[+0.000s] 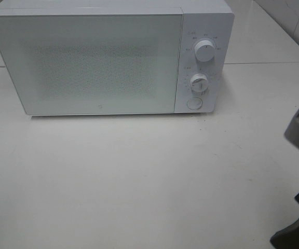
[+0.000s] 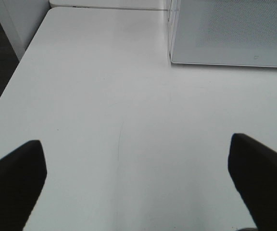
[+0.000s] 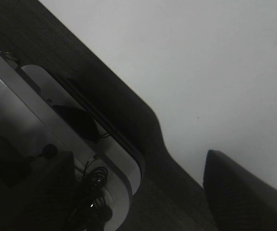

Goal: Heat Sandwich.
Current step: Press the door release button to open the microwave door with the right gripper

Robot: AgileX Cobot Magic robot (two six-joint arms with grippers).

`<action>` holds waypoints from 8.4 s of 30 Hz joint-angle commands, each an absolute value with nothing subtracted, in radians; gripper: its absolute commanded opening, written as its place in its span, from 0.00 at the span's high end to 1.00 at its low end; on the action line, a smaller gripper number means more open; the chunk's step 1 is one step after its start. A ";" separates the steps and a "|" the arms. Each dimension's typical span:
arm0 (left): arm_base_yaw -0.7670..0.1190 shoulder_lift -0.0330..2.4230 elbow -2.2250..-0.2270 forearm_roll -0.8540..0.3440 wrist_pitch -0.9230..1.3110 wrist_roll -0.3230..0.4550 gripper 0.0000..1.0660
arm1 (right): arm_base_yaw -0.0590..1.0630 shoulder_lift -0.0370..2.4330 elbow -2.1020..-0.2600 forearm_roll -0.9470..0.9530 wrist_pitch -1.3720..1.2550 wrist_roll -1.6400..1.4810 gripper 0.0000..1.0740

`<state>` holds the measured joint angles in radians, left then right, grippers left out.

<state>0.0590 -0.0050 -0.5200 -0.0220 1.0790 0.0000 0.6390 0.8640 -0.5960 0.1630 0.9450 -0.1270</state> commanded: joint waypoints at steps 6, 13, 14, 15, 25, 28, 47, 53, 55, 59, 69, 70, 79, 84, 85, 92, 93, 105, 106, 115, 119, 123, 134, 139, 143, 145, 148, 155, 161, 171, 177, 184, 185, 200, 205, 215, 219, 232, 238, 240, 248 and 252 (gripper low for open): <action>0.059 -0.028 -0.518 -0.024 1.070 0.000 0.08 | 0.639 0.642 -0.693 -0.011 1.122 -0.007 0.33; 0.059 -0.028 -0.518 -0.024 1.070 0.000 0.08 | 0.625 0.382 -0.690 -0.045 1.131 0.000 0.33; 0.059 -0.028 -0.518 -0.024 1.070 0.000 0.08 | 0.625 0.382 -0.690 -0.045 1.131 0.000 0.33; 0.059 -0.028 -0.518 -0.024 1.070 0.000 0.08 | 0.606 0.358 -0.690 -0.050 1.131 0.000 0.33; 0.059 -0.028 -0.518 -0.024 1.070 0.000 0.08 | 0.361 0.152 -0.642 -0.098 1.081 -0.012 0.33; 0.059 -0.028 -0.518 -0.024 1.070 0.000 0.08 | 0.322 0.101 -0.592 -0.098 1.060 -0.012 0.33; 0.059 -0.022 -0.518 -0.024 1.070 0.000 0.08 | 0.182 -0.032 -0.494 -0.098 0.989 -0.011 0.33; 0.059 -0.022 -0.518 -0.024 1.070 0.000 0.08 | 0.182 -0.032 -0.498 -0.098 0.986 -0.010 0.33; 0.059 -0.022 -0.518 -0.024 1.070 0.000 0.08 | 0.182 -0.028 -0.506 -0.098 0.976 -0.009 0.33; 0.059 -0.022 -0.518 -0.024 1.070 0.000 0.08 | 0.182 0.014 -0.528 -0.098 0.899 -0.009 0.33; 0.059 -0.022 -0.518 -0.024 1.070 0.000 0.08 | 0.182 0.202 -0.527 -0.098 0.621 -0.007 0.33; 0.059 -0.022 -0.518 -0.024 1.070 0.000 0.08 | 0.182 0.241 -0.523 -0.098 0.561 -0.007 0.33; 0.059 -0.023 -0.518 -0.024 1.070 0.007 0.08 | 0.182 0.426 -0.492 -0.098 0.298 -0.006 0.33; 0.059 -0.023 -0.518 -0.024 1.070 0.007 0.08 | 0.182 0.539 -0.492 -0.082 0.194 -0.006 0.33; 0.059 -0.023 -0.518 -0.024 1.070 0.007 0.08 | 0.182 0.539 -0.492 -0.082 0.194 -0.006 0.33; 0.059 -0.023 -0.518 -0.024 1.070 0.007 0.08 | 0.182 0.720 -0.492 -0.053 0.030 0.000 0.33; 0.059 -0.023 -0.518 -0.024 1.070 0.007 0.08 | 0.182 0.742 -0.492 -0.053 0.010 0.000 0.33; 0.059 -0.023 -0.518 -0.024 1.070 0.007 0.08 | 0.182 0.928 -0.492 -0.062 -0.188 0.000 0.33; 0.059 -0.023 -0.518 -0.024 1.070 0.007 0.08 | 0.182 0.957 -0.492 -0.064 -0.232 0.000 0.33; 0.059 -0.023 -0.518 -0.024 1.070 0.007 0.08 | 0.182 1.091 -0.452 -0.052 -0.466 -0.010 0.33; 0.059 -0.023 -0.518 -0.024 1.070 0.007 0.08 | 0.202 1.155 -0.403 0.008 -0.606 -0.030 0.33; 0.059 -0.023 -0.518 -0.024 1.070 0.007 0.08 | 0.246 1.234 -0.366 0.113 -0.731 -0.134 0.33; 0.059 -0.023 -0.518 -0.024 1.070 0.007 0.08 | 0.421 1.448 -0.352 0.335 -0.931 -0.260 0.33; 0.059 -0.023 -0.518 -0.024 1.070 0.007 0.08 | 0.496 1.543 -0.353 0.413 -1.000 -0.261 0.33; 0.059 -0.023 -0.518 -0.024 1.070 0.007 0.08 | 0.562 1.613 -0.354 0.474 -1.052 -0.259 0.33; 0.059 -0.023 -0.518 -0.024 1.070 0.007 0.08 | 0.602 1.659 -0.354 0.515 -1.073 -0.245 0.33; 0.059 -0.023 -0.518 -0.024 1.070 0.007 0.08 | 0.628 1.686 -0.354 0.535 -1.082 -0.234 0.33; 0.059 -0.023 -0.518 -0.024 1.070 0.007 0.08 | 0.695 1.745 -0.380 0.601 -1.080 -0.216 0.33; 0.059 -0.023 -0.518 -0.024 1.070 0.007 0.08 | 0.700 1.745 -0.385 0.602 -1.078 -0.216 0.33; 0.059 -0.023 -0.518 -0.024 1.070 0.007 0.08 | 0.700 1.745 -0.385 0.602 -1.078 0.099 0.33; 0.059 -0.023 -0.518 -0.024 1.070 0.007 0.08 | 0.700 1.745 -0.385 0.602 -1.078 0.567 0.34; 0.059 -0.023 -0.518 -0.024 1.070 0.007 0.08 | 0.700 1.745 -0.385 0.598 -1.078 1.099 0.34; 0.059 -0.023 -0.518 -0.024 1.070 0.007 0.08 | 0.700 1.745 -0.385 0.598 -1.078 1.099 0.34; 0.059 -0.023 -0.518 -0.024 1.070 0.007 0.08 | 0.700 1.745 -0.385 0.602 -1.050 1.426 1.00; 0.059 -0.023 -0.518 -0.024 1.070 0.007 0.08 | 0.698 1.745 -0.385 0.602 -1.050 1.406 1.00; 0.059 -0.023 -0.518 -0.024 1.070 0.007 0.08 | 0.698 1.806 -0.434 0.618 -1.049 1.406 1.00; 0.059 -0.023 -0.518 -0.024 1.070 0.007 0.08 | 0.697 1.840 -0.476 0.618 -1.047 1.407 1.00; 0.059 -0.023 -0.518 -0.024 1.070 0.007 0.08 | 0.580 1.940 -0.638 0.530 -0.937 1.408 1.00; 0.059 -0.023 -0.518 -0.024 1.070 0.007 0.08 | 0.546 1.983 -0.708 0.511 -0.880 1.402 1.00; 0.059 -0.023 -0.518 -0.024 1.070 0.007 0.08 | 0.546 2.004 -0.734 0.515 -0.863 1.400 1.00; 0.059 -0.023 -0.518 -0.024 1.070 0.007 0.08 | 0.522 2.067 -0.795 0.516 -0.843 1.395 1.00; 0.059 -0.023 -0.518 -0.024 1.070 0.007 0.08 | 0.503 2.077 -0.811 0.518 -0.839 1.375 1.00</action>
